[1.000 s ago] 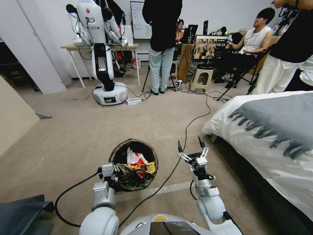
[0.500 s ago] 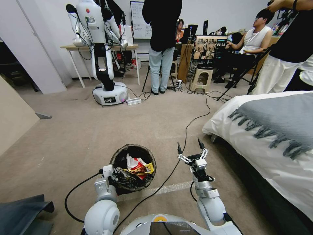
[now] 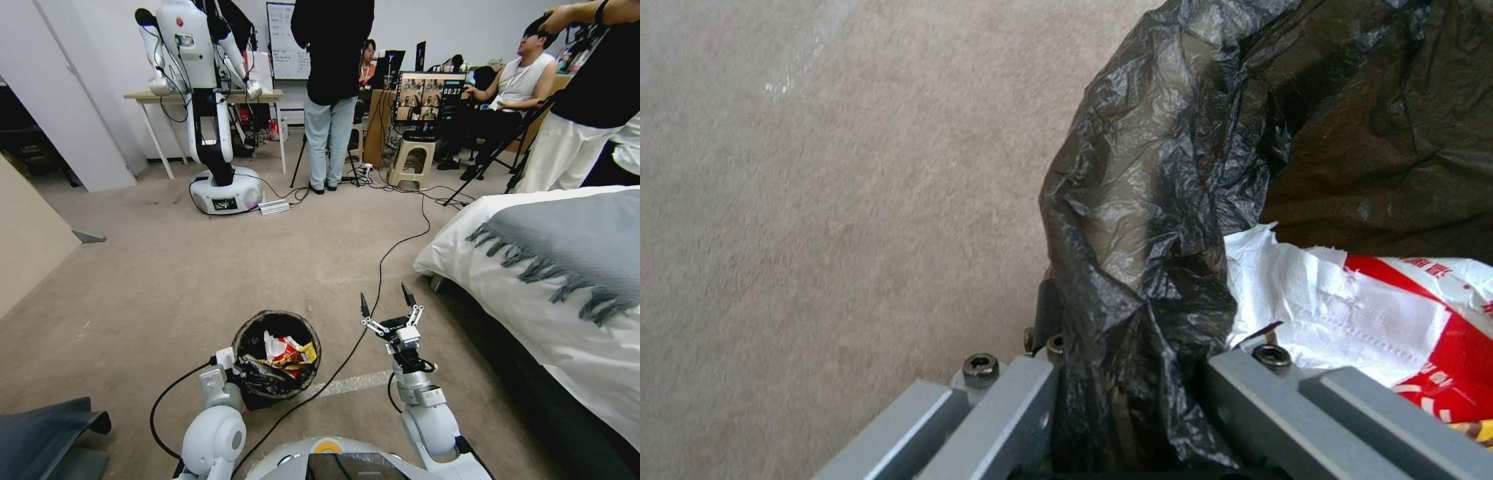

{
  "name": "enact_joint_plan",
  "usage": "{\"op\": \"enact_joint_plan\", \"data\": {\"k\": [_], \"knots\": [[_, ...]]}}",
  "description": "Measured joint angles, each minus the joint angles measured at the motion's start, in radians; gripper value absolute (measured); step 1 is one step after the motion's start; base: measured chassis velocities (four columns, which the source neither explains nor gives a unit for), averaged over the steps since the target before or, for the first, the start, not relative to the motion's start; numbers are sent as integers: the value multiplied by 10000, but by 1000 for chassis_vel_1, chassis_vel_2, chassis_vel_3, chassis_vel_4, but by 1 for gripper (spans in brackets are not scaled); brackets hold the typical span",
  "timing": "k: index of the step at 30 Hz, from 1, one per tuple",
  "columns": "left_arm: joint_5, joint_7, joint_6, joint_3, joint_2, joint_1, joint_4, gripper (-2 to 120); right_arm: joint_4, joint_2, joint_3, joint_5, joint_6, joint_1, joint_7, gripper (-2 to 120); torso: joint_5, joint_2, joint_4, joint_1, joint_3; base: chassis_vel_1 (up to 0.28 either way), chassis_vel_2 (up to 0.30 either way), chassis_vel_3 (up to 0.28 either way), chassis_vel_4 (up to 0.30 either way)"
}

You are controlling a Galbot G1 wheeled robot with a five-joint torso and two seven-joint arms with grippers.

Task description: Pick up the trash bin, then pick up the garbage from the floor and place it into the trash bin.

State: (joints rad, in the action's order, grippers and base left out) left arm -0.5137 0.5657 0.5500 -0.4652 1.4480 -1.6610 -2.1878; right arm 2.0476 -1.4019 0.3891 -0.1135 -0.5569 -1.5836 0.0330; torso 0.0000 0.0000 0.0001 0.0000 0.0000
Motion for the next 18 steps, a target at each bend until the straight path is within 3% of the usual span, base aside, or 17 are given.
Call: {"op": "enact_joint_plan", "data": {"k": [15, 18], "knots": [[-846, 566, 102, 4, 35, 286, 373, 0, 14, -24, 66, 11, -81, -7, -56, 100, 4, 0, 2, 0, -1, 0, 0, 0, 0], [-1051, 606, 101, 1, 44, 326, 514, 5, 4, -33, 73, 15, -101, -10, -61, 100, 1, 0, 0, 0, -1, 0, 0, 0, 0]]}}
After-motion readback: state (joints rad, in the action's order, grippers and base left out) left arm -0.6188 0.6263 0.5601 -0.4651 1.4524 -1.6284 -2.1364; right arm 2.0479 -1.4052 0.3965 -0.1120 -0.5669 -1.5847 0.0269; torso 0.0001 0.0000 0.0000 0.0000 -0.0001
